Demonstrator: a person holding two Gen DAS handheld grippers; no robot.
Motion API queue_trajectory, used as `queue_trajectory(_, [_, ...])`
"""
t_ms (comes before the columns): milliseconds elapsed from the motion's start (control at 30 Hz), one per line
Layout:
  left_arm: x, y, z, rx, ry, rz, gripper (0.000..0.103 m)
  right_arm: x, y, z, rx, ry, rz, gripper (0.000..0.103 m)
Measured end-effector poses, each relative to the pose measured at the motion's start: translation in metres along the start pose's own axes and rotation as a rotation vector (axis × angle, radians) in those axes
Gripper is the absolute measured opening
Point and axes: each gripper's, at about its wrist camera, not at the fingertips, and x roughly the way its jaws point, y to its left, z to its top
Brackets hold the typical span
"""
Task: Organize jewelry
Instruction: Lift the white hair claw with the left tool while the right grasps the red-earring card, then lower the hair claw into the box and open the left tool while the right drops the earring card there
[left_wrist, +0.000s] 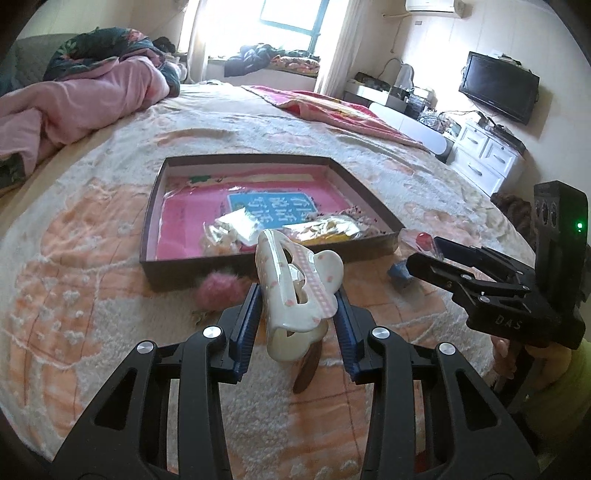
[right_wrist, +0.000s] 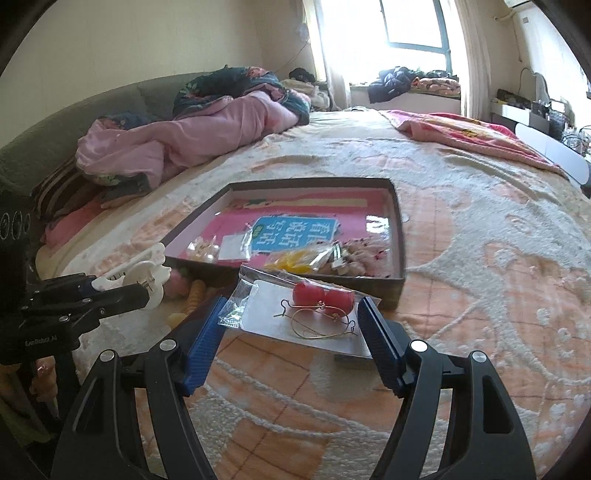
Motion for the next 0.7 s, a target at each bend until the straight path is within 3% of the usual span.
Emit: queue_trajectory(700, [0.033, -0.010, 0.031, 0.029, -0.017, -0.019, 0.030, 0.006, -0.015, 0.015, -0.002, -0.037, -0.072, 0.069])
